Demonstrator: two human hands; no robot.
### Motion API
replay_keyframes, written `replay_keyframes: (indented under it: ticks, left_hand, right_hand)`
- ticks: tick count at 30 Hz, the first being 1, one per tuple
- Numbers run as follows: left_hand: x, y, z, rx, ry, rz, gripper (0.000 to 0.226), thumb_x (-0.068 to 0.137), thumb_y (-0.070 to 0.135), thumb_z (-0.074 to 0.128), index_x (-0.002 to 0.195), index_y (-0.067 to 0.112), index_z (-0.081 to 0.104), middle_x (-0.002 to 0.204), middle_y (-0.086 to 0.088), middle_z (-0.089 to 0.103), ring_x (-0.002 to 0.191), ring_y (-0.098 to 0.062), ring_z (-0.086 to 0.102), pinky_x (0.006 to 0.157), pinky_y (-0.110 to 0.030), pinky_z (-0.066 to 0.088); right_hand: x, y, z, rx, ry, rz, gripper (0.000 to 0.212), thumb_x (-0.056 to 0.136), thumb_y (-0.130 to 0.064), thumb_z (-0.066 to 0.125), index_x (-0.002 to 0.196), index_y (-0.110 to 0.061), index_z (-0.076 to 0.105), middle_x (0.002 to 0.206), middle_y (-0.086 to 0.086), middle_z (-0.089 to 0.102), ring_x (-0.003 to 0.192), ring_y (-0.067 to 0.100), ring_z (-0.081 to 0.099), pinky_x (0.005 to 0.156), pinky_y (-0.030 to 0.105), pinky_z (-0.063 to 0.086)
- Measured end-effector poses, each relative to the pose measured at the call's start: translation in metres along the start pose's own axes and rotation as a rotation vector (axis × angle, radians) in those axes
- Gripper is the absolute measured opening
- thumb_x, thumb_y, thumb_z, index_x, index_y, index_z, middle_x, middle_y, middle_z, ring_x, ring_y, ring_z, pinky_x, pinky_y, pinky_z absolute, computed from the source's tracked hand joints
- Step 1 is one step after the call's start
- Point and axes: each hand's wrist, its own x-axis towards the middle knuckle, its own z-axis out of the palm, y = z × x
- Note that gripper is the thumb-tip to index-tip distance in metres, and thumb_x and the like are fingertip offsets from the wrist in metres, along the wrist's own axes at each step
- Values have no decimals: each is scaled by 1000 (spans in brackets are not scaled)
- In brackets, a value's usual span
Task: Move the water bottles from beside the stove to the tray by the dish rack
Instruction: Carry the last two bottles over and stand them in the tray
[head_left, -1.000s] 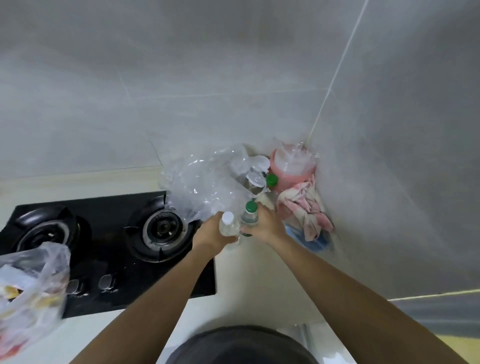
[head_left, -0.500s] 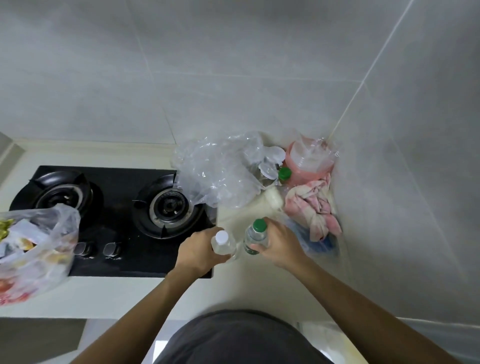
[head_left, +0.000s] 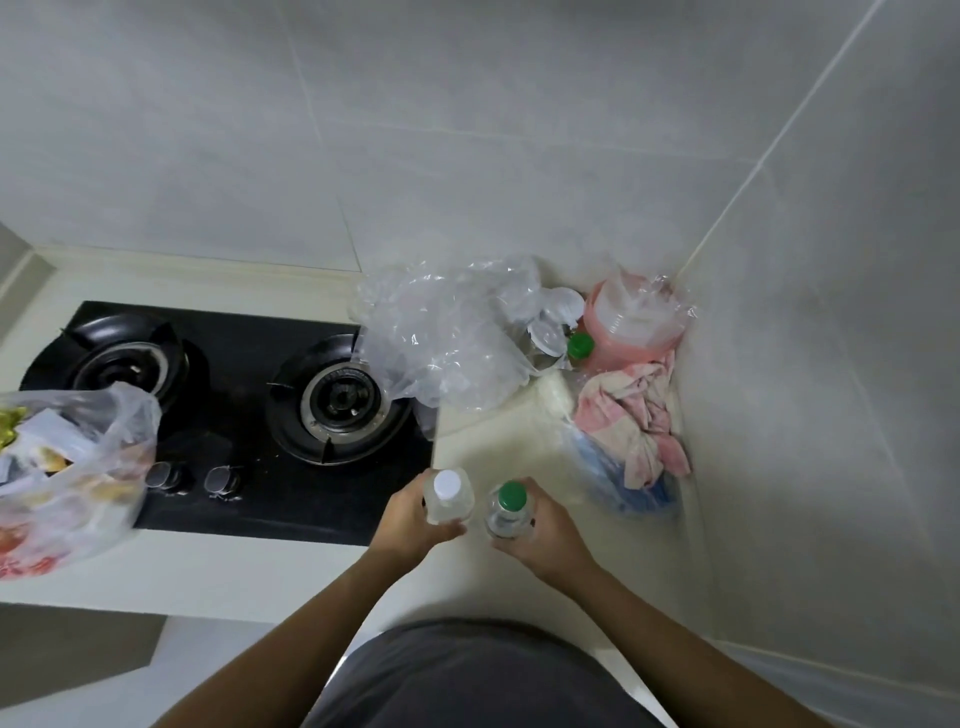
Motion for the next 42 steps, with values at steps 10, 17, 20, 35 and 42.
replay_keyframes:
  ticks: [10, 17, 20, 35, 42]
  left_hand:
    - [-38, 10, -18, -412, 70, -101, 47, 77, -3, 88, 117, 14, 69, 102, -6, 80, 90, -17, 75, 73, -27, 58]
    - [-111, 31, -67, -676, 301, -108, 54, 78, 44, 85, 122, 16, 70, 116, -9, 79, 109, -27, 75, 99, -44, 55]
    - [-149, 33, -88, -817, 457, -67, 54, 76, 48, 81, 119, 15, 73, 115, -17, 78, 105, -34, 75, 99, -51, 57]
    - [-416, -107, -259, -1440, 826, 59, 123, 52, 84, 83, 136, -3, 58, 106, -24, 72, 85, -34, 74, 73, -43, 63]
    - [-555, -197, -317, -1432, 1078, 108, 135, 44, 86, 84, 137, -7, 55, 104, -25, 71, 80, -33, 74, 69, -42, 63]
  right_hand:
    - [28, -9, -20, 223, -95, 75, 62, 76, -19, 89, 125, -37, 56, 117, -9, 74, 109, 10, 72, 85, 46, 65]
    - [34, -89, -14, 485, -264, -16, 65, 80, -15, 87, 135, -33, 57, 130, -1, 72, 122, 16, 69, 102, 36, 56]
    - [23, -140, 16, 575, -385, -35, 60, 79, -24, 83, 134, -29, 61, 125, 5, 75, 119, 27, 70, 102, 45, 56]
    - [-152, -373, 271, 587, -715, -153, 85, 72, -48, 90, 138, -5, 58, 101, 23, 72, 81, 34, 72, 70, 43, 62]
    - [-260, -448, 430, 504, -956, -192, 78, 76, -50, 85, 136, -9, 56, 96, 22, 72, 77, 33, 73, 69, 45, 64]
